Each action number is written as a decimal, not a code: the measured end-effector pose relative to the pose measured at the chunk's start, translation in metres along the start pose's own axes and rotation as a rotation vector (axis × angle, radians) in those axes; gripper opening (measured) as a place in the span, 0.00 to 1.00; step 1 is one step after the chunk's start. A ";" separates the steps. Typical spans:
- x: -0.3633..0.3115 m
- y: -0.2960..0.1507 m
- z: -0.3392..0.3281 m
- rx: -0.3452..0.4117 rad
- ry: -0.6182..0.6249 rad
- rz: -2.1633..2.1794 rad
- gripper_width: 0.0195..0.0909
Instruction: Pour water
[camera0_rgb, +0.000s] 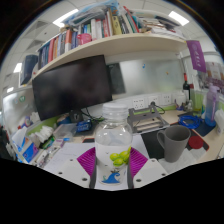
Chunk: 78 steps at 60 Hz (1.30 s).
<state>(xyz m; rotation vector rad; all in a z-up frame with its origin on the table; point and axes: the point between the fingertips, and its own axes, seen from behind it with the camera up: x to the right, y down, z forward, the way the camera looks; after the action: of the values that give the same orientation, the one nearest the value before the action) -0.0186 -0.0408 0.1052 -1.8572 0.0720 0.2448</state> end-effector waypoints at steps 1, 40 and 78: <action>-0.003 -0.006 0.001 -0.004 -0.009 0.046 0.33; 0.043 -0.095 0.020 -0.031 -0.207 1.440 0.33; 0.047 -0.100 0.017 -0.156 -0.184 1.629 0.33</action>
<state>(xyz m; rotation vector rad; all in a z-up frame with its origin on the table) 0.0421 0.0082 0.1846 -1.4869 1.4657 1.5297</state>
